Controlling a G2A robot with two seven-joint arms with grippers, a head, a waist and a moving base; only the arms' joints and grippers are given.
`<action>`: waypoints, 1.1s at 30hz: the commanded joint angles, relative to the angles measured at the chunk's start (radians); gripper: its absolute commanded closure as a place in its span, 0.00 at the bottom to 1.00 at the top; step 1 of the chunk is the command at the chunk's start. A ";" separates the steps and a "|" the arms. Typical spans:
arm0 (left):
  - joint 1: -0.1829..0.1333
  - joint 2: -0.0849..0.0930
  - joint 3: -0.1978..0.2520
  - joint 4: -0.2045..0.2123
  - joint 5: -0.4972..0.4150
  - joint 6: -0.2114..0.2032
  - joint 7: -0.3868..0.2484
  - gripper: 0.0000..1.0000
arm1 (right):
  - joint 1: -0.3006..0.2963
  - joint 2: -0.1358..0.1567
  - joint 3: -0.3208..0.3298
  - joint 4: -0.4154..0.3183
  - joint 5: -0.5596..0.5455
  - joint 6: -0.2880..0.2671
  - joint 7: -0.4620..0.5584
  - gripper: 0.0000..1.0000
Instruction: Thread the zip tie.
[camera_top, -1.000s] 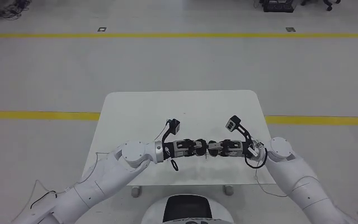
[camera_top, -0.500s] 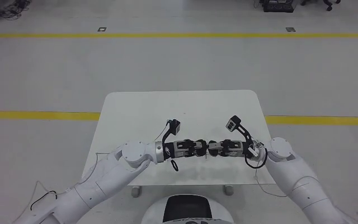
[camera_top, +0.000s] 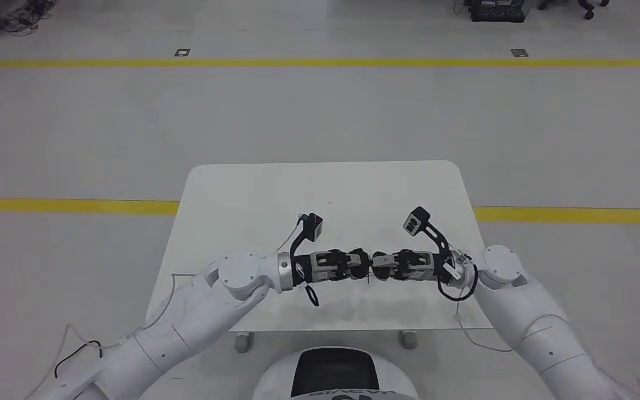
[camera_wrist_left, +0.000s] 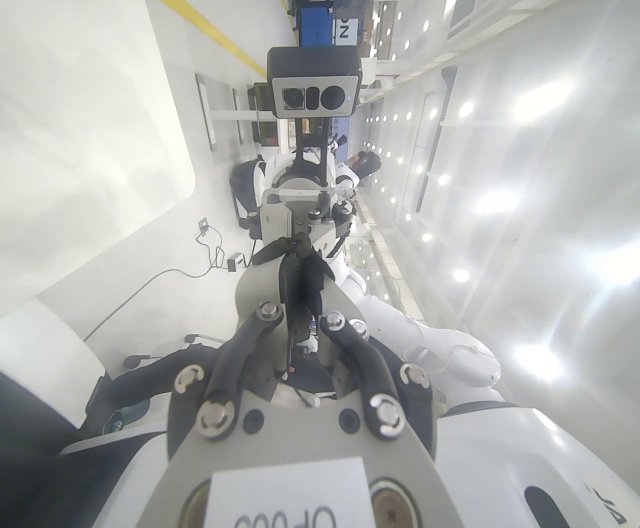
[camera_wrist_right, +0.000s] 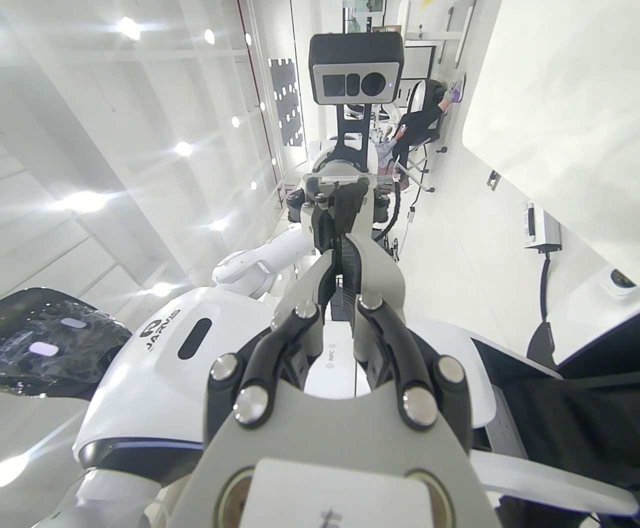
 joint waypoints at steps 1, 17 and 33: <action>0.002 0.000 -0.004 0.002 0.001 -0.003 0.000 1.00 | -0.003 0.001 0.006 -0.002 0.001 -0.002 0.000 0.00; 0.024 -0.003 -0.032 0.003 -0.017 -0.013 -0.030 1.00 | -0.033 0.006 0.044 -0.022 0.032 -0.001 0.023 0.59; 0.018 -0.017 -0.031 0.015 -0.023 -0.008 -0.059 1.00 | -0.005 -0.004 0.027 0.022 0.051 0.001 0.070 0.87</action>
